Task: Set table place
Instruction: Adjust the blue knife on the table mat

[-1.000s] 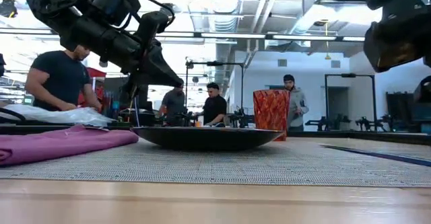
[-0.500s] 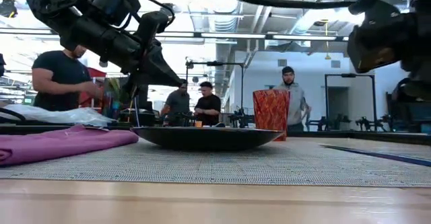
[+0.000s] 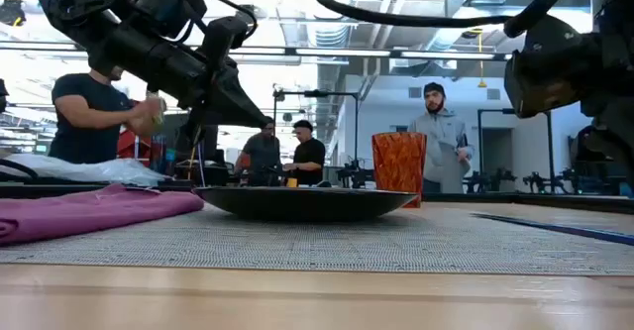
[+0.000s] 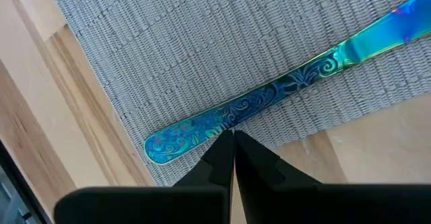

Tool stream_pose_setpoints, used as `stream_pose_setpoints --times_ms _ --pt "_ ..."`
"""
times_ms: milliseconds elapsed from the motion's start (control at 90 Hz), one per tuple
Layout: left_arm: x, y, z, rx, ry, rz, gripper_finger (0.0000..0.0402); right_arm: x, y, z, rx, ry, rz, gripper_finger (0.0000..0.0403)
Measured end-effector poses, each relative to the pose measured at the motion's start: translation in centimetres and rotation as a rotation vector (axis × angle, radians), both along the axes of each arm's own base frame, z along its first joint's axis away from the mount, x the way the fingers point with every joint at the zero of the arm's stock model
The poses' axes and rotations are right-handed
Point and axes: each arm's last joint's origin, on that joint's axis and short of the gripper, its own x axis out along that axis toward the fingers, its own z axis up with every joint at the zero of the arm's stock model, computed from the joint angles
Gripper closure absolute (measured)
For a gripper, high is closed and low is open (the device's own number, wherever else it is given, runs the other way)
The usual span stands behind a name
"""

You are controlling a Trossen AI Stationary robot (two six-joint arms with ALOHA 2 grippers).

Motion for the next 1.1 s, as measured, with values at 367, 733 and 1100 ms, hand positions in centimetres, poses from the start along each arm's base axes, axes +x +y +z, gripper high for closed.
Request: stream_pose_setpoints --times_ms 367,733,1100 --pt "0.0 0.0 0.0 0.0 0.0 0.0 0.0401 0.1 -0.1 0.0 0.007 -0.007 -0.012 0.0403" --pt "0.0 0.0 0.0 0.002 0.0 -0.001 0.0401 0.1 -0.2 -0.3 -0.004 0.016 -0.011 0.0403" --pt "0.0 0.0 0.0 0.003 0.002 -0.002 0.0401 1.0 0.2 -1.3 0.064 0.008 0.015 0.0403"
